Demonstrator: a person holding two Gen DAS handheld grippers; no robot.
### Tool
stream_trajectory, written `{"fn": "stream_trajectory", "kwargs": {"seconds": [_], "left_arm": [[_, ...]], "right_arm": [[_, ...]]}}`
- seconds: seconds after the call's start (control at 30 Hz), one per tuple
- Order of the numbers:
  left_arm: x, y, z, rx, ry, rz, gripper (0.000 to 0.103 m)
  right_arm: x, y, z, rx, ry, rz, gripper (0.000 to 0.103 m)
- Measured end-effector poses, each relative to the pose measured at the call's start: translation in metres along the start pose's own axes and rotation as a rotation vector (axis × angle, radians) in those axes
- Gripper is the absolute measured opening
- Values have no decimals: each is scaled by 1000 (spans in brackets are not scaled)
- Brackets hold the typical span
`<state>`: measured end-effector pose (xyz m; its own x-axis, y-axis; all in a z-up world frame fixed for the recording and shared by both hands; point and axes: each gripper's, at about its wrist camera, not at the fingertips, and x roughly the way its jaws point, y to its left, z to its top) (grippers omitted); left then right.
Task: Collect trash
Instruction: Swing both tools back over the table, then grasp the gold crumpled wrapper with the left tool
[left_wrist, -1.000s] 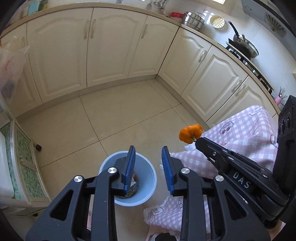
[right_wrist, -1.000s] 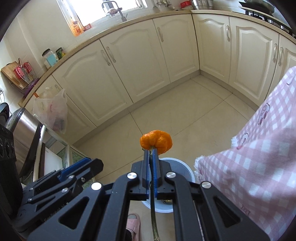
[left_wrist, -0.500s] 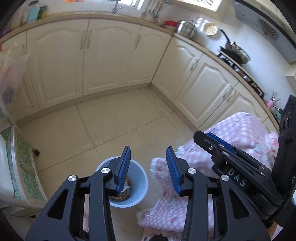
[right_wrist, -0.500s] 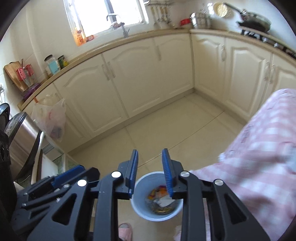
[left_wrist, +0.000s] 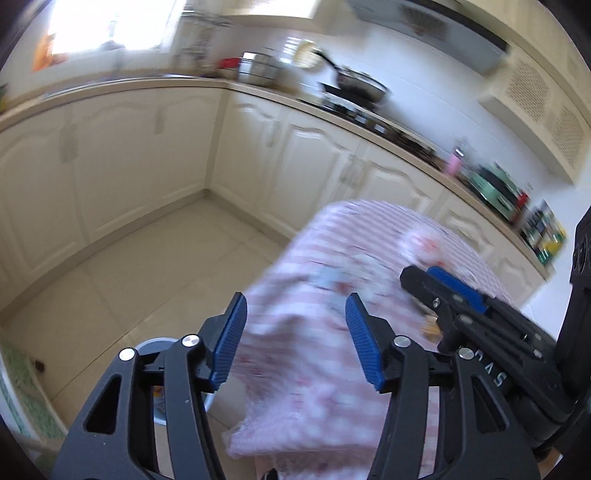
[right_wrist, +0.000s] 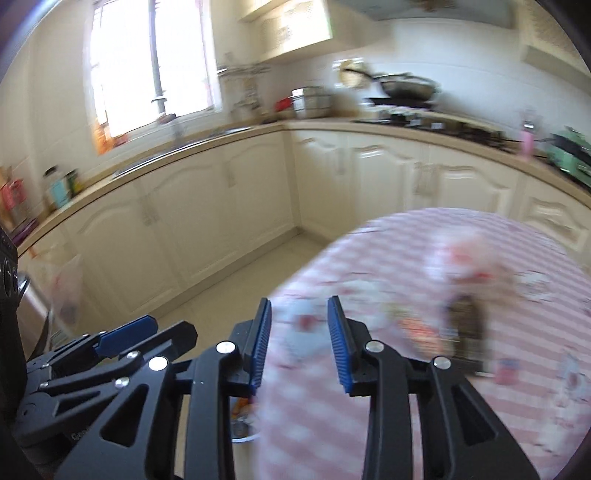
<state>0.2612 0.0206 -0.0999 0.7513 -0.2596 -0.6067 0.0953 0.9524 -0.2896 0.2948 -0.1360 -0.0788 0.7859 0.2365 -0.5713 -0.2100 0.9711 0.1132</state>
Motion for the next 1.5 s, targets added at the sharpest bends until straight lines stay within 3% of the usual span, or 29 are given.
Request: {"fn": "stream_trajectory", "kwargs": {"seconds": [0.17,0.33,0.57,0.73,0.77,0.97,1.27,1.5], "left_arm": [[21,-61,-11,104,58,-76,54],[49,-102,-20,165,131,-113,54],[76,-126,-24,194,185,-104,53],[93,-130,-25,204,230,-110,35],[95,-130,-26,209,236,-109,24],[78,-121,-26,204,186,-126,24],[53,-79,-4,102,92,-62,24],[55,-52,6,49,71,-19,24]], "right_arm": [[-31,-78,-12,94,-7,-111,35],[-40,-129,-28,168,24,-162,36],[-34,-157,-39,226,49,-165,36],[-26,-160,-38,237,62,-140,37],[-24,-160,-38,237,64,-137,37],[-11,-159,-36,251,77,-104,40],[22,-142,-21,230,119,-63,45],[47,-133,-15,218,175,-80,46]]}}
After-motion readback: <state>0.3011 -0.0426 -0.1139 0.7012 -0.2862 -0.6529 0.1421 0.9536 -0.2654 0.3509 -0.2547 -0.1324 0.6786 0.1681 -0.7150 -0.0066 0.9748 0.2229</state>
